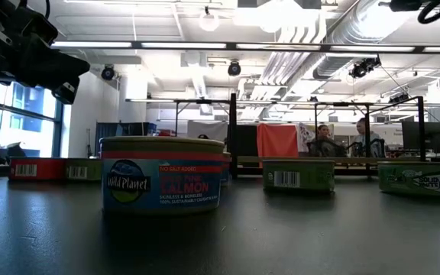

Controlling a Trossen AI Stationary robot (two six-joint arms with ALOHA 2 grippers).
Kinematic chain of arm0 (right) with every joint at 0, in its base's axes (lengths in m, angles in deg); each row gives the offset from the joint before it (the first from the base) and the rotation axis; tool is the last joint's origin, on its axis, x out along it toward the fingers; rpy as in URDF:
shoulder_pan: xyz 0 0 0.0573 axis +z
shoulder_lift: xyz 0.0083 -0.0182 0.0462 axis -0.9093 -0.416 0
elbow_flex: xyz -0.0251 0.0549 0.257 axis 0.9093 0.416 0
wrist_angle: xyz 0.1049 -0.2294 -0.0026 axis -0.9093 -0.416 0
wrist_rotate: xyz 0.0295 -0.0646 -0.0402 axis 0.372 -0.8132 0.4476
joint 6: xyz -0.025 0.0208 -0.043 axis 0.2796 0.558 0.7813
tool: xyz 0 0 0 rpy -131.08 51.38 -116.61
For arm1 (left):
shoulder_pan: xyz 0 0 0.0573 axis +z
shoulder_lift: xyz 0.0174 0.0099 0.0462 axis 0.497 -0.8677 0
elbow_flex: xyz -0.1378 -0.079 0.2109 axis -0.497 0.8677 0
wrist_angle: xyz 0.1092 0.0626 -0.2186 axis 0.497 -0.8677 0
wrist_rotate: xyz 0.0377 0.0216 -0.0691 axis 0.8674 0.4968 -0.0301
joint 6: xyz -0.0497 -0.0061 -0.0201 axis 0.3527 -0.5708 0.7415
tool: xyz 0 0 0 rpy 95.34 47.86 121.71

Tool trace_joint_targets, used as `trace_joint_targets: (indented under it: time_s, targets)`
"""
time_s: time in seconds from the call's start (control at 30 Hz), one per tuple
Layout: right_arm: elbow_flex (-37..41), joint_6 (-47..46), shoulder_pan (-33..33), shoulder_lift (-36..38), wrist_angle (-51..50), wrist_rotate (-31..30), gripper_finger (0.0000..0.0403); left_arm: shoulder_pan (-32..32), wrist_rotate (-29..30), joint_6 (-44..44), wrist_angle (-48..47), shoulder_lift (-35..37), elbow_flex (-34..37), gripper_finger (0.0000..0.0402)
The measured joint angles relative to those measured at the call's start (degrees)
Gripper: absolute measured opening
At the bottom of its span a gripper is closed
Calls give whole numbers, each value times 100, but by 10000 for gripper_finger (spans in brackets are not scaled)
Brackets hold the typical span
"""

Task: Stack canned seafood by type on shelf
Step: Put the green tuna can on the shelf

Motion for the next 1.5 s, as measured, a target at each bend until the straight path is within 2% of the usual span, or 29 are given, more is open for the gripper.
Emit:
trace_joint_targets:
  time_s: [0.2, 0.3, 0.37, 0.47, 0.53, 0.6, 0.67, 0.7, 0.77, 0.83, 0.9, 1.0, 1.1, 1.23, 1.33, 1.5]
  targets:
    - [0, 428, 663, -1602, 2340, -35, 0, 1, 1, 0, -1, 0, 0, 1]
    - [-1, 314, 735, -1990, 3474, -444, 0, 1, 1, 0, 1, 0, 0, 1]
    - [-44, 514, 731, -2117, 3817, -634, 0, 0, 1, 0, 0, 1, 0, 1]
    - [-326, 641, 729, -2154, 3801, -982, 0, 1, 1, 0, 0, 1, 0, 1]
    - [-647, 208, 730, -2142, 3369, -1935, 0, 1, -1, 0, 0, 0, 0, 1]
    - [-1021, -384, 726, -2146, 2445, -3408, 0, 0, 1, 0, -1, 0, 0, 1]
    - [-1471, -900, 722, -2151, 837, -4870, 0, 1, 1, 0, -1, 2, -2, 1]
    - [-1723, -1158, 722, -2154, -82, -5383, 0, 1, 1, 0, 1, 2, 0, 1]
    - [-2243, -1871, 703, -2213, -1977, -5925, 0, 1, 1, 0, 1, 2, 0, 1]
    - [-2724, -2556, 639, -2357, -3480, -5936, 0, 1, 0, 0, -1, 2, 0, 1]
    - [-3124, -3098, 545, -2549, -4451, -5725, 0, 1, 1, 0, -1, 2, 0, 1]
    - [-3613, -3636, 419, -2905, -5414, -5322, 1, 1, 1, 0, -1, 2, 0, 1]
    - [-3952, -3754, 329, -3356, -5967, -4757, 10, -1, 1, 0, -1, 2, 0, 1]
    - [-4311, -3773, 274, -4000, -6424, -4147, 59, 1, 1, 0, -1, 2, 0, 1]
    - [-4501, -3748, 269, -4462, -6446, -4046, 110, -1, 1, 0, -1, 2, -2, 1]
    - [-4666, -3549, 224, -5143, -5299, -4305, 169, 0, 1, 0, -1, 2, 0, 1]
